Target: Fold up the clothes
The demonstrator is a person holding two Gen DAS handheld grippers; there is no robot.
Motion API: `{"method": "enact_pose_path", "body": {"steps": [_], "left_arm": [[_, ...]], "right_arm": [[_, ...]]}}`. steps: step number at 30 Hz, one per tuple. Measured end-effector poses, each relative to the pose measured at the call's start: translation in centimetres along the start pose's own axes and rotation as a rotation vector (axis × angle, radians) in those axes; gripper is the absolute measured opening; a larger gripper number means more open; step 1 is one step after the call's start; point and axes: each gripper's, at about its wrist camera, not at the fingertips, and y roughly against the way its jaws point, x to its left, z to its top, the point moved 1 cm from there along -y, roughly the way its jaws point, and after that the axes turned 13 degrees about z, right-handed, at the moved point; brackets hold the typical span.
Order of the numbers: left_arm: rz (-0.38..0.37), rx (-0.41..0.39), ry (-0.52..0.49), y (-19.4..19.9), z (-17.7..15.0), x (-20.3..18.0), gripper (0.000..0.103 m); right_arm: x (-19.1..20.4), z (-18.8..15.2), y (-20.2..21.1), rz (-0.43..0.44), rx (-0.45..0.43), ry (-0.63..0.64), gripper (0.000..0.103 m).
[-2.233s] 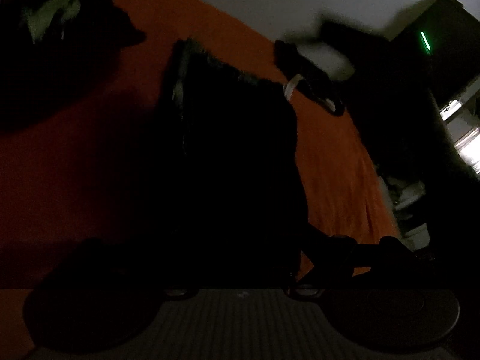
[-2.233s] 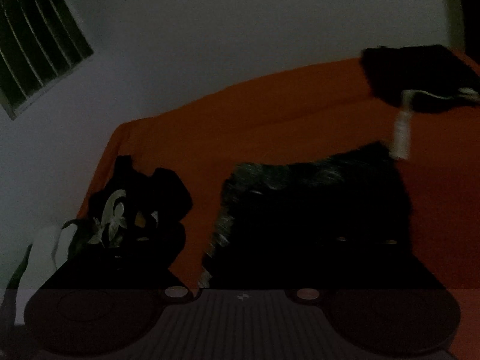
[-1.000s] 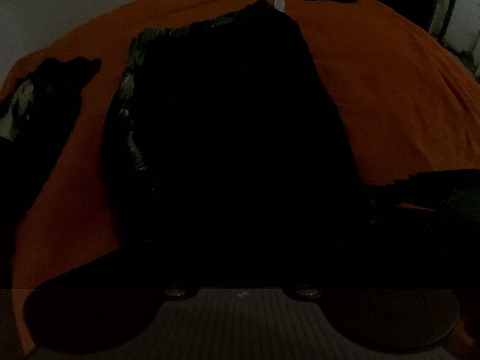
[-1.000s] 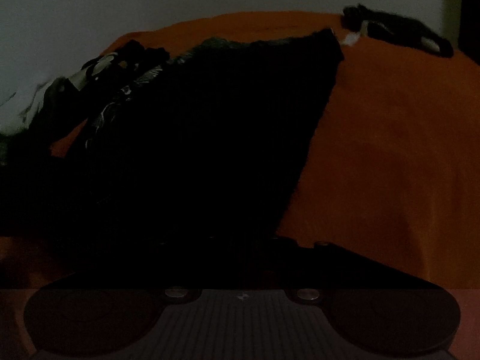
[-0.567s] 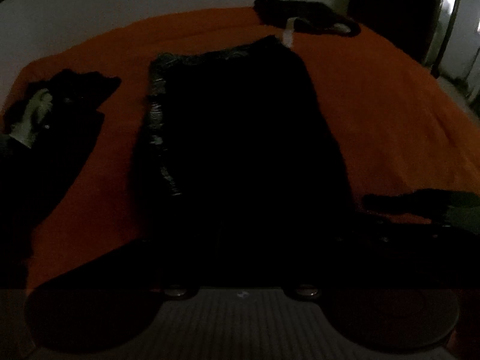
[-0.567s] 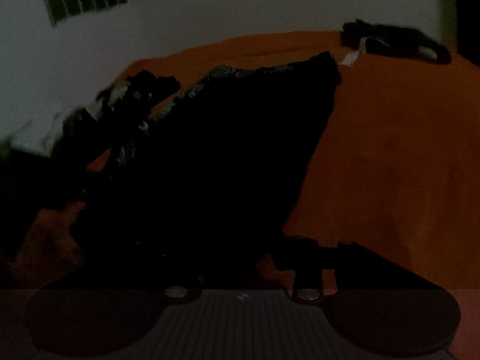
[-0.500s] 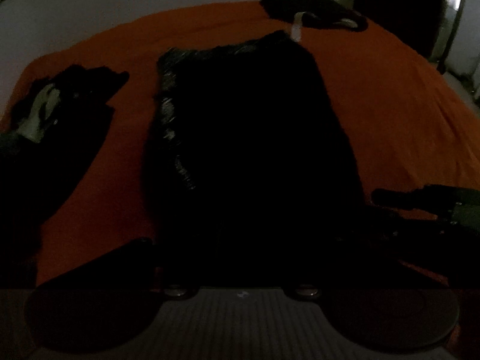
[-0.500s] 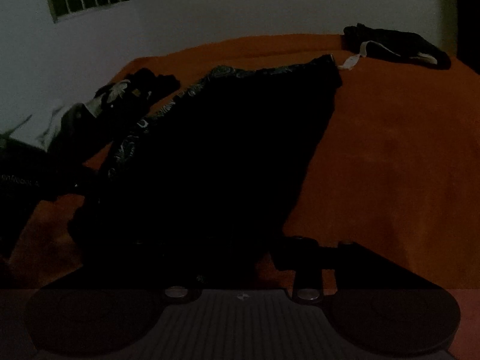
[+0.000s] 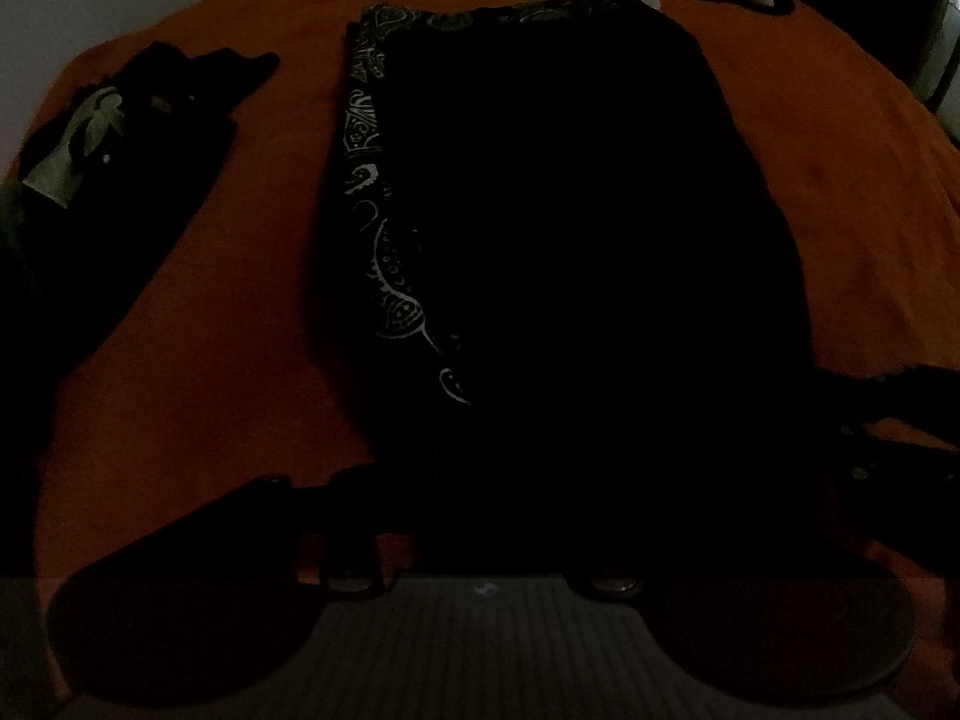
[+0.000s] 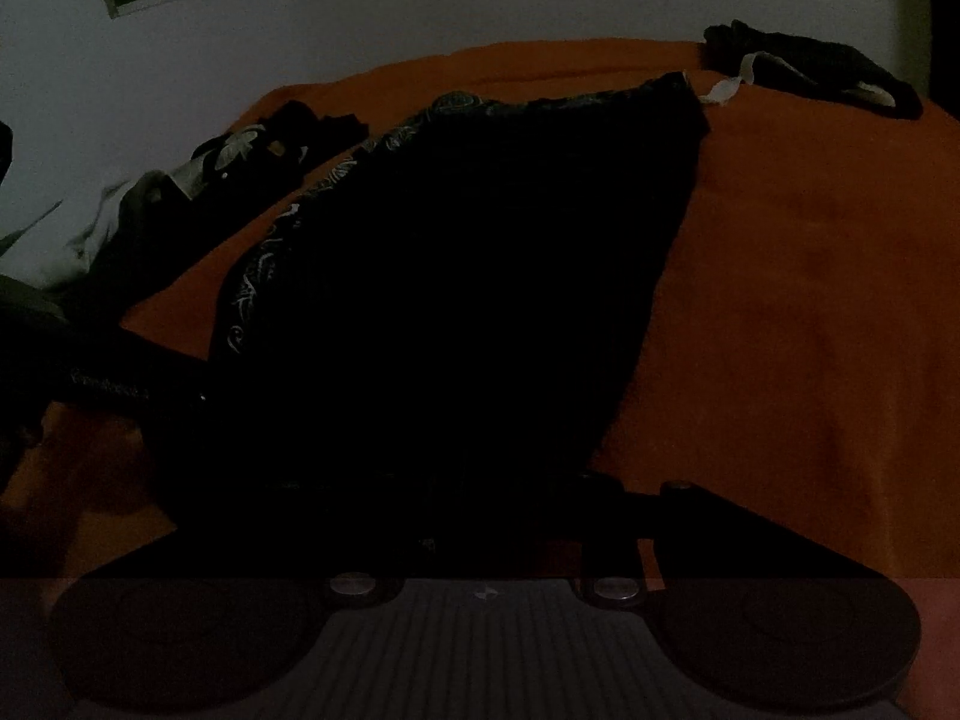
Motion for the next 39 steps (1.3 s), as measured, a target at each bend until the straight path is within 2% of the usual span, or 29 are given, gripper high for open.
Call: {"method": "enact_pose_path", "body": {"steps": [7,26,39], "left_arm": [[0.025,0.001,-0.009,0.12,0.12,-0.50,0.041],[0.023,0.004,-0.008,0.16,0.18,-0.52,0.042],[0.033,0.002,-0.023,0.19,0.28,-0.54,0.047]], "right_arm": [[0.07,-0.17,0.02,0.001,-0.005,0.003,0.027],[-0.26,-0.33,0.15,0.013,-0.015,-0.005,0.028],[0.02,0.05,0.27,0.017,-0.027,-0.032,0.029]]}}
